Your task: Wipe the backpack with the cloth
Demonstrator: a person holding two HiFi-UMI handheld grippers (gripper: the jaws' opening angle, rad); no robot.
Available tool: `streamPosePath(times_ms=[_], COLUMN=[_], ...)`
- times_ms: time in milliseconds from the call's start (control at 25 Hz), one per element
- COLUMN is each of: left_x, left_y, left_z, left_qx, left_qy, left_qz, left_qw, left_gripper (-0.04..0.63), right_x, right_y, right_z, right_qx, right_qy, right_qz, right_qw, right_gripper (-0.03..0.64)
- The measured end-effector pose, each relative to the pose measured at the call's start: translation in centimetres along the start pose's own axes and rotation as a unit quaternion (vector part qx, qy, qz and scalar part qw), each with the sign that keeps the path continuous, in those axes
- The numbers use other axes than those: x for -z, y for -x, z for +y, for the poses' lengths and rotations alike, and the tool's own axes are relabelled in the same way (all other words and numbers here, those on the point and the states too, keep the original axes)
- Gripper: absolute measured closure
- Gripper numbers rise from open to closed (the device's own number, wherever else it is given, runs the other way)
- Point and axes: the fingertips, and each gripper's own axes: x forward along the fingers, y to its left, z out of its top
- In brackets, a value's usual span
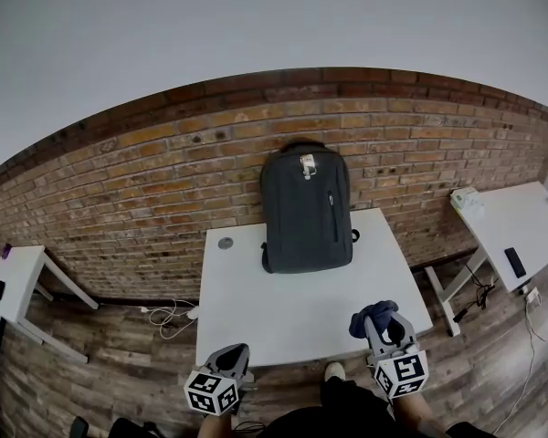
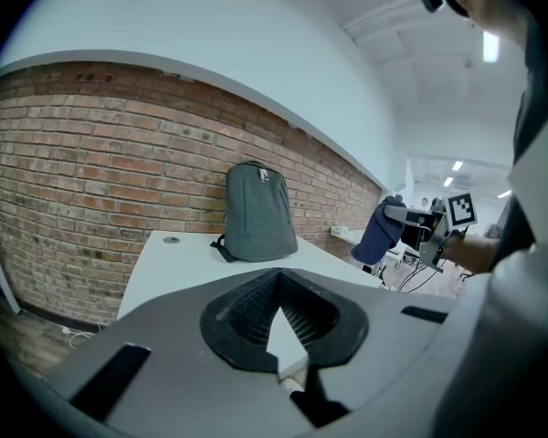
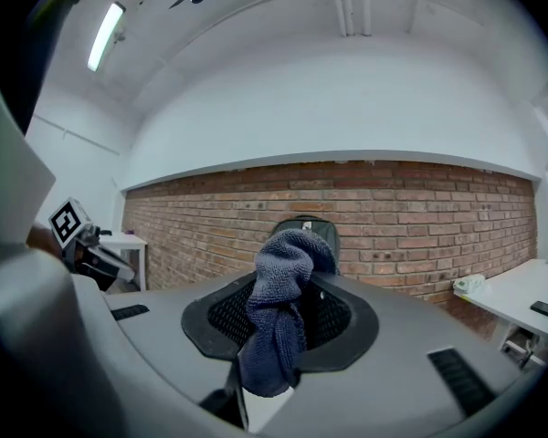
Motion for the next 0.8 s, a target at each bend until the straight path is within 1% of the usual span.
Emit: streamPosePath(times_ms=[200, 480, 600, 800], left_x=[-1.0, -4.2, -5.5, -7.9], left_y=[-3.8, -9.1, -10.8, -13.7], left_z=[0.5, 0.9, 1.0, 1.5], left_qx=[0.001, -0.001, -0.01, -0.033], left_qy=[0.0, -0.001, -0.001, -0.012], left_qz=[0.011, 0.019, 0.017, 0.002], left_qw=[0.9999, 0.9998, 0.9998, 0.9994], left_gripper=[0.598, 0.6, 0.598, 0.6], right_x=[0.1, -1.1, -2.2, -3.6], right_y=[-3.5, -8.9, -10.8, -14.2], right_z=[-2.3, -6.1, -7.2, -9.8], right_qx=[-0.009, -0.026, -0.044, -0.06], right_qy=[-0.005, -0.015, -0.011, -0.009], right_qz=[0.005, 0.009, 0.007, -0.003], right_qw=[1.0, 1.0, 0.999, 0.998], right_gripper=[0.514, 0.515, 0.514, 0.514])
